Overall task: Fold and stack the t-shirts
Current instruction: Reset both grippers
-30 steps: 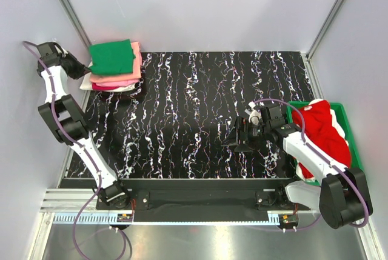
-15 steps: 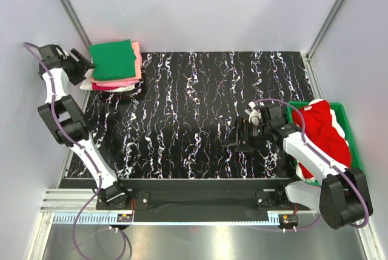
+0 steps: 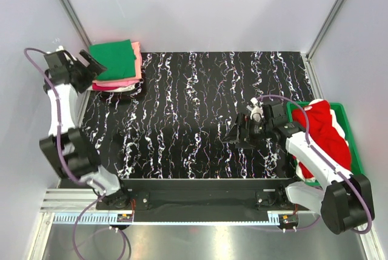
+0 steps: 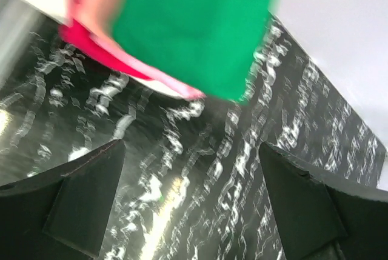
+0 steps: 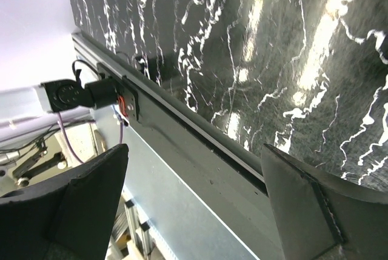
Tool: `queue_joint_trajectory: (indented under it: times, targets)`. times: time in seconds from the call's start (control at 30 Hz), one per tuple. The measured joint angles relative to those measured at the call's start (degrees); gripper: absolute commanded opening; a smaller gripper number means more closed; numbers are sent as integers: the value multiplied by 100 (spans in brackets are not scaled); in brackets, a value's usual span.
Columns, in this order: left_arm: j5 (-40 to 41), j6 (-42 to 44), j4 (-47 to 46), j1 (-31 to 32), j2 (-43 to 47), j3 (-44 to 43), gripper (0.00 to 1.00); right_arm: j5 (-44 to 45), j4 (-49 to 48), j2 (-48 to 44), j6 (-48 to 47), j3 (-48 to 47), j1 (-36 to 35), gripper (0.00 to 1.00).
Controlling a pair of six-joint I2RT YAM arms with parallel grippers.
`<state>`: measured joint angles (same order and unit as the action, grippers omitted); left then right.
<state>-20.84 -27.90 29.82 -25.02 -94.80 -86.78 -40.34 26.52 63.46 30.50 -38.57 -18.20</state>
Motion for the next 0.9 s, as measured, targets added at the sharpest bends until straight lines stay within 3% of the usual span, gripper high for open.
queue_joint_trajectory:
  times: [0.3,0.43,0.73,0.9]
  targets:
    - [-264,330,59,1530,2903,2588,99,391,586,-581,-52,-664,4,98]
    - [-815,577,317,1655,3805,3504,99,640,859,-1099,-33,-752,4,98]
    - [-1143,807,581,1687,5687,4465,99,1408,1379,-2361,367,-798,9,100]
    - [-1143,813,507,1749,5639,4468,99,1718,1652,-2767,616,-800,11,100]
